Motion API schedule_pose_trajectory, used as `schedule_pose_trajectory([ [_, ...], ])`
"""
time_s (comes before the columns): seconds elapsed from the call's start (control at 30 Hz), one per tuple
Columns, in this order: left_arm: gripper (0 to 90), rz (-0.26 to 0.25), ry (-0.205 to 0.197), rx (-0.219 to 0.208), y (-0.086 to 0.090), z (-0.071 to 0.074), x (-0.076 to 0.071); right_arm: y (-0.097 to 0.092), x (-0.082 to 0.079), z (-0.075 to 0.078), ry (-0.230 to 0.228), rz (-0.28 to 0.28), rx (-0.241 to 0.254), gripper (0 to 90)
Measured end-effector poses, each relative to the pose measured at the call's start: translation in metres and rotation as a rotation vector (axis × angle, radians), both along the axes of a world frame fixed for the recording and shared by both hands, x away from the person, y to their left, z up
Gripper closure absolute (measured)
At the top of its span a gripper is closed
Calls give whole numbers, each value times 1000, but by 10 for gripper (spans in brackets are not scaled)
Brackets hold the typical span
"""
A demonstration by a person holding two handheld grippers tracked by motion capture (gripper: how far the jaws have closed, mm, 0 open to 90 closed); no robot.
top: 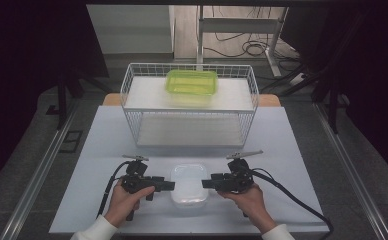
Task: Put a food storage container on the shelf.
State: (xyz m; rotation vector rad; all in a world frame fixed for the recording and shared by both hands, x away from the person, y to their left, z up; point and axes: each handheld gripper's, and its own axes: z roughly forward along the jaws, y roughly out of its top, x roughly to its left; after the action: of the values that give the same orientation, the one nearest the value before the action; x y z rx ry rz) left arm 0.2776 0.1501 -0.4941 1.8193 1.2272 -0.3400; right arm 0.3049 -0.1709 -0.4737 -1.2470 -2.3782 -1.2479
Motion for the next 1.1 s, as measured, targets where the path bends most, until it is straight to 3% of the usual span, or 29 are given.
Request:
schedule_pose_trajectory([
  [0.2,357,7,43,-40,1,-4,5,2,3,-6,28,0,2,454],
  [0.4,437,10,106,-119,7,-14,9,2,4,-10,59,-6,10,485],
  [0.63,498,-12,119,-110,5,-17,10,-2,6,-14,103,-19,36,529],
  [0.9,671,-7,187,-178,7,-24,11,-3,7,-18,157,-25,47,607],
  [1.1,702,-11,187,-182,9,-23,9,-6,8,-18,191,-39,76,652],
])
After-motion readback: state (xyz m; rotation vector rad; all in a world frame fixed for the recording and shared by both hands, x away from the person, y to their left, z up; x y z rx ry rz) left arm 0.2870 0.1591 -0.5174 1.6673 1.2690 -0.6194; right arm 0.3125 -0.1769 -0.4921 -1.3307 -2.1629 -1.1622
